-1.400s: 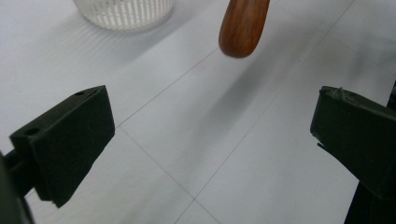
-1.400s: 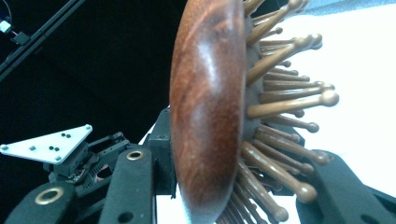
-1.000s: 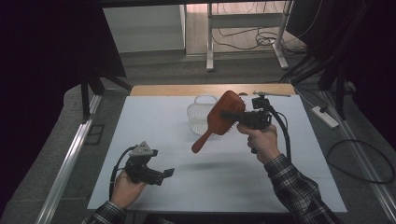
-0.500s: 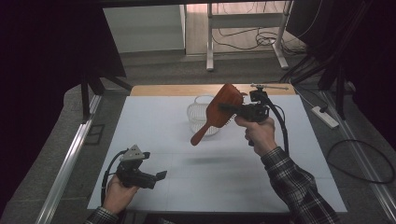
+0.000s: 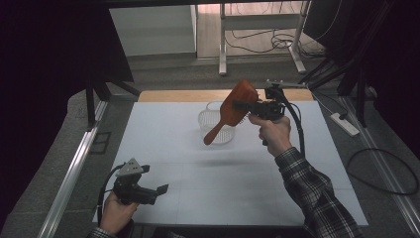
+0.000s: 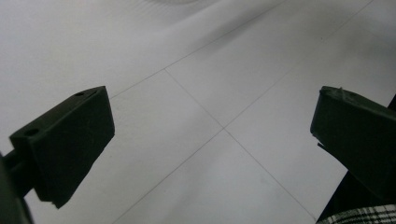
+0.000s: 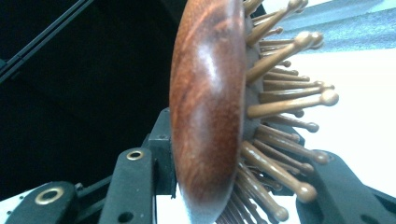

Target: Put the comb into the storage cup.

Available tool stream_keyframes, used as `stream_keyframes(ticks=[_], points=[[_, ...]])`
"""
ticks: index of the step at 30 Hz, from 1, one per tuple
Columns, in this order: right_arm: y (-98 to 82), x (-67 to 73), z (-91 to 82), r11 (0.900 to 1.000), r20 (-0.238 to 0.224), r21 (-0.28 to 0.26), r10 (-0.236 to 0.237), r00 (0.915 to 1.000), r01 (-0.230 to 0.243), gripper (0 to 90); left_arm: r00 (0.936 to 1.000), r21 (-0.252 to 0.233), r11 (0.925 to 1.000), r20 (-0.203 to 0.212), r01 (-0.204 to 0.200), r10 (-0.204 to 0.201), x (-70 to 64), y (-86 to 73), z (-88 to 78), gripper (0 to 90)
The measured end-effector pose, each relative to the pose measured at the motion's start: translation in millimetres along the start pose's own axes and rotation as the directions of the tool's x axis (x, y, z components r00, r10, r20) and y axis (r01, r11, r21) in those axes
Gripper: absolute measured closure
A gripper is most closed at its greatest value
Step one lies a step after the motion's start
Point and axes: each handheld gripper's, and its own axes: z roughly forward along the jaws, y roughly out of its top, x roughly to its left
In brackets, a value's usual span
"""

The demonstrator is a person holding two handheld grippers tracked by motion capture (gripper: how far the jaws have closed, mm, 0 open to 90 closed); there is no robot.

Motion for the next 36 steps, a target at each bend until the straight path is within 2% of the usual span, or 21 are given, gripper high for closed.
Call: stream_keyframes(ticks=[17,36], points=[[21.6,-2.5,8.1,1.000,0.049,-0.030,-0.004,0.9988,0.005,55.1,0.9995,-0.023,0.9995,-0.024,0.020,-0.021,1.9,-9.7,-12.9,0.0],[39.3,-13.3,20.0,0.998,0.125,-0.063,-0.006,0.9921,0.014,55.1,0.9995,-0.020,0.9998,-0.030,0.007,-0.007,0.5,-10.4,-13.8,0.0]])
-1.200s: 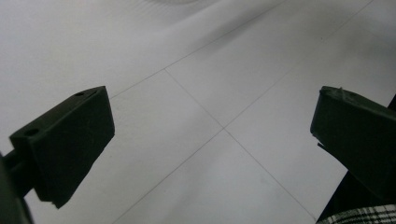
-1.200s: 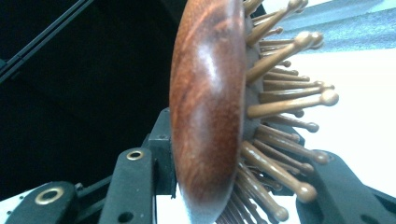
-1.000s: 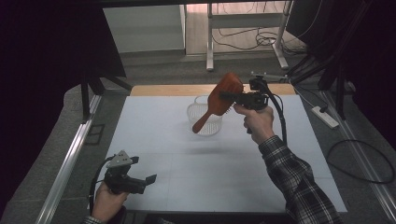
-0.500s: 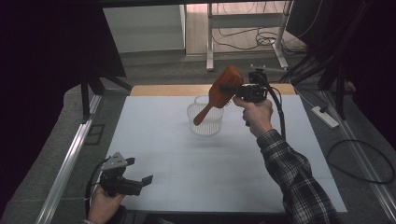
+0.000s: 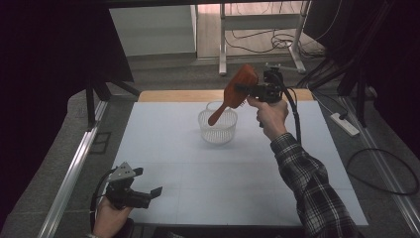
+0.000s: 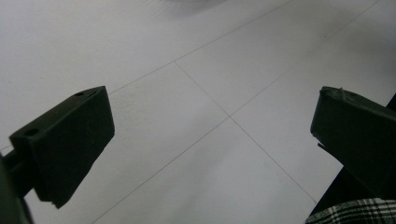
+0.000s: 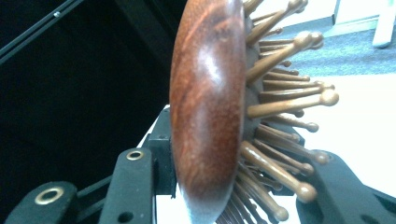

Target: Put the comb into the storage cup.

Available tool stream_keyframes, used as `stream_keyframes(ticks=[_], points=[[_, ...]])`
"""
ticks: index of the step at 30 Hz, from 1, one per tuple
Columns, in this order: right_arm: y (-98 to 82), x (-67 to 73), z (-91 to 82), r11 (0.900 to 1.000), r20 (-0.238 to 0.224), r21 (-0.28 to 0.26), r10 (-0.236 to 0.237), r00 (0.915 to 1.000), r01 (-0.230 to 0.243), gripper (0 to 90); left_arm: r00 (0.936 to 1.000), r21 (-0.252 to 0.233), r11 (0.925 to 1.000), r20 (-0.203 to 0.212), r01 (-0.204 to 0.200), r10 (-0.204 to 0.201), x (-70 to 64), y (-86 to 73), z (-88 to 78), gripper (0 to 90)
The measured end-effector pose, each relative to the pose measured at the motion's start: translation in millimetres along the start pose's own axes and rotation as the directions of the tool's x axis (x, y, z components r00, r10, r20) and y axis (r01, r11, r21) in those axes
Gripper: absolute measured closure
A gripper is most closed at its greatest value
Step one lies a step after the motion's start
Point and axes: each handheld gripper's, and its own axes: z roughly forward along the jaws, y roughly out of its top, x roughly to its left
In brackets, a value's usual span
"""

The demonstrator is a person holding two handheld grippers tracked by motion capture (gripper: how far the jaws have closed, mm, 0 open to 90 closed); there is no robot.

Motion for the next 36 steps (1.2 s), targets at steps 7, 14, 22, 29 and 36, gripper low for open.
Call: stream_keyframes(ticks=[7,14,22,29,36], points=[[-3.0,-3.1,9.6,1.000,0.032,0.005,-0.010,0.9994,0.009,55.1,0.9999,-0.004,0.9999,0.007,0.011,-0.011,1.4,-0.4,-0.2,0.0],[-10.1,-0.9,20.1,1.000,0.048,0.016,-0.019,0.9986,0.019,55.1,0.9999,0.000,0.9999,0.006,0.012,-0.012,1.1,-0.3,0.3,0.0],[-21.4,-1.8,30.5,0.999,0.066,0.034,-0.018,0.9976,0.016,55.0,0.9999,0.002,0.9999,0.003,0.010,-0.010,1.0,-0.2,0.3,0.0],[-29.3,-2.3,35.8,0.999,0.075,0.039,-0.020,0.9970,0.017,55.0,0.9999,0.002,0.9999,0.007,0.015,-0.015,1.4,-0.3,0.3,0.0],[-37.0,-4.8,40.8,0.999,0.093,0.047,-0.019,0.9955,0.014,54.9,0.9998,0.002,0.9998,0.008,0.018,-0.018,1.7,-0.4,0.3,0.0]])
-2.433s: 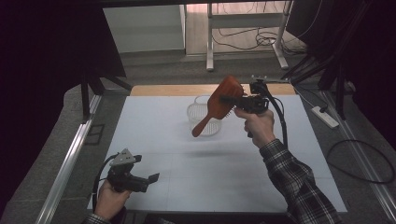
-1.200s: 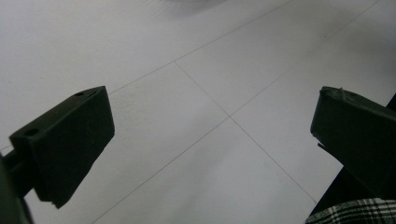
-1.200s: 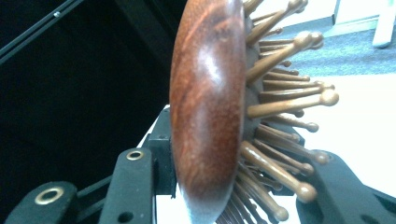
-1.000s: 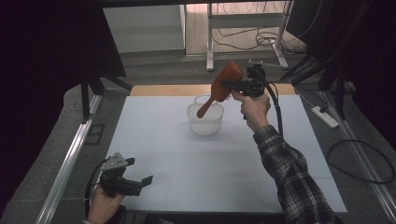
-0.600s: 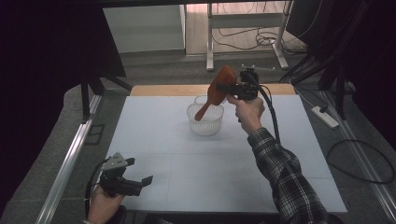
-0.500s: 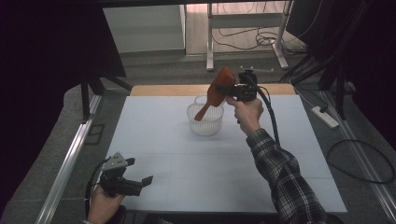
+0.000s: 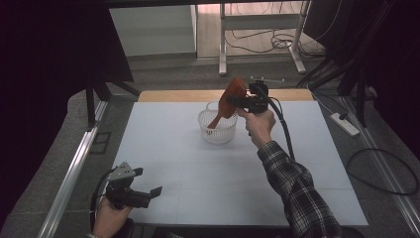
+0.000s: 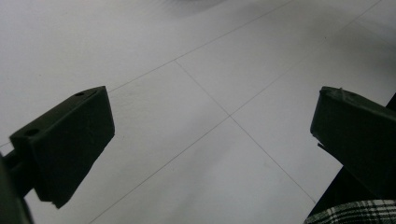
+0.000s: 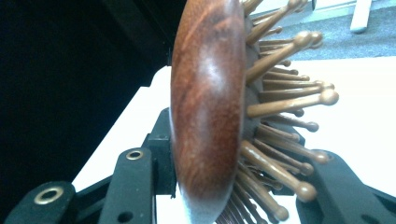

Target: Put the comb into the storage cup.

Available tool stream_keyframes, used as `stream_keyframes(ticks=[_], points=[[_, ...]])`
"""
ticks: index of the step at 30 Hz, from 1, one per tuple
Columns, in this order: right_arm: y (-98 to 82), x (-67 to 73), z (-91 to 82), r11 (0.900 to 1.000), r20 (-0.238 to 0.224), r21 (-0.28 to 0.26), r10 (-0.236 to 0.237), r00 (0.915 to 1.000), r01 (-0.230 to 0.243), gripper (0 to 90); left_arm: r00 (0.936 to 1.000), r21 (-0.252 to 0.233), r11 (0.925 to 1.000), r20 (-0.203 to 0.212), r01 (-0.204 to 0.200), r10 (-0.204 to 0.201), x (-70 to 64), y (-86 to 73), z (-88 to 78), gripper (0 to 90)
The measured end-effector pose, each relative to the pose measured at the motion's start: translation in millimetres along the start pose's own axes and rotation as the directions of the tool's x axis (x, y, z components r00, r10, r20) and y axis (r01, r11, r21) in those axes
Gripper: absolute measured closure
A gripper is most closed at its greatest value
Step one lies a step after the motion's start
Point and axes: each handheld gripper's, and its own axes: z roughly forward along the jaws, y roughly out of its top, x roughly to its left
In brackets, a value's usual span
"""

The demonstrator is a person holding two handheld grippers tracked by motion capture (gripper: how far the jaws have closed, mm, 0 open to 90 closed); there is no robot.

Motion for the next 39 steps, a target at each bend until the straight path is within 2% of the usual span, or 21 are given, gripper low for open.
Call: stream_keyframes(ticks=[11,22,39], points=[[-12.8,-2.7,7.4,1.000,0.021,0.021,0.003,0.9998,-0.004,54.7,1.0000,0.002,1.0000,0.000,0.005,-0.005,0.7,-0.1,0.1,0.0],[-23.1,-4.8,12.7,1.000,0.033,0.017,0.010,0.9994,-0.011,54.4,1.0000,0.002,1.0000,0.000,0.007,-0.007,0.9,-0.1,0.1,0.0],[-35.6,-19.6,12.2,0.997,0.016,-0.001,0.079,0.9967,-0.079,50.1,0.9999,0.008,0.9999,0.003,0.010,-0.010,1.3,0.9,1.9,0.0]])
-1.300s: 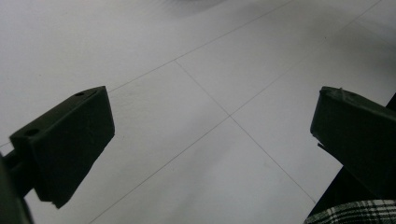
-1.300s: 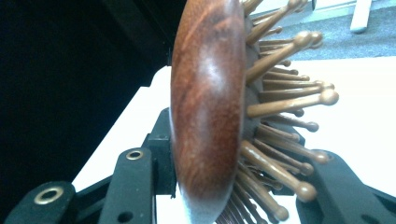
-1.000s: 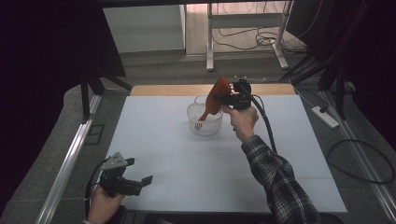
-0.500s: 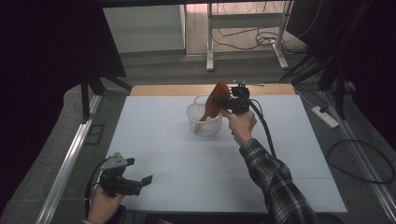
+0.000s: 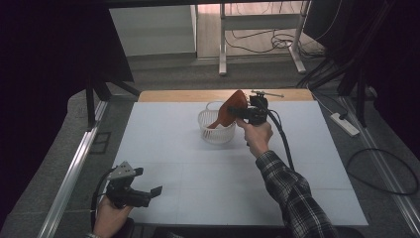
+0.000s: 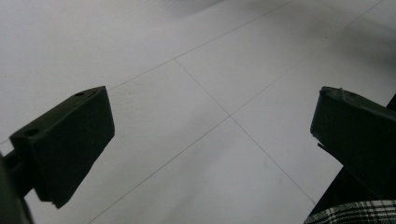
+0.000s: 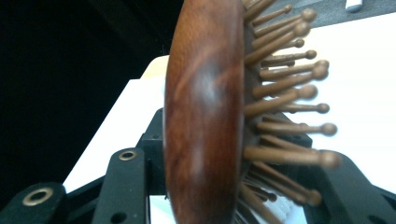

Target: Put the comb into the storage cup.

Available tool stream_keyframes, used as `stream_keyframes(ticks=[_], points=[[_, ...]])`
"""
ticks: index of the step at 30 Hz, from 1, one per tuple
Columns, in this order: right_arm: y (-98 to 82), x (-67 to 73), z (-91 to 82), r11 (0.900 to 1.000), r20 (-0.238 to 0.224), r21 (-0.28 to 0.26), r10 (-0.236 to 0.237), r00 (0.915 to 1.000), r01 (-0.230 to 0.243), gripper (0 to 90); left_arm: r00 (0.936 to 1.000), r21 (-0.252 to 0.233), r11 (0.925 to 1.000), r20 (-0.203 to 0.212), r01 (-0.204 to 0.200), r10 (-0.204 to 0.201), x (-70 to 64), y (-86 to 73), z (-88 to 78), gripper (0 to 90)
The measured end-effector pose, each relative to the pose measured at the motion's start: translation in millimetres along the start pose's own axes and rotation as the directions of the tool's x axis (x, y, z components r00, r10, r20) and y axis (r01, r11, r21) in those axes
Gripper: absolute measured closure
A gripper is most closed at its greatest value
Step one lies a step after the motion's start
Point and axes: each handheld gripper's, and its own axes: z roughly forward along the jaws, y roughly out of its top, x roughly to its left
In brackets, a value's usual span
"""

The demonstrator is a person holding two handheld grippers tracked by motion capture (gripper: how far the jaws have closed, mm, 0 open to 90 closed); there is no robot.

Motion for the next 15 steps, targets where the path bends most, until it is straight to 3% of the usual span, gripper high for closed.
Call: stream_keyframes(ticks=[8,15], points=[[-3.4,-8.6,-0.8,1.000,-0.002,-0.009,0.025,0.9997,-0.025,46.8,1.0000,0.007,1.0000,0.001,0.000,0.000,0.3,0.7,0.7,0.0],[-5.6,-7.3,-0.7,1.000,0.025,-0.017,-0.020,0.9995,0.020,41.8,1.0000,0.004,1.0000,0.005,0.005,-0.005,0.9,0.6,0.5,0.0]])
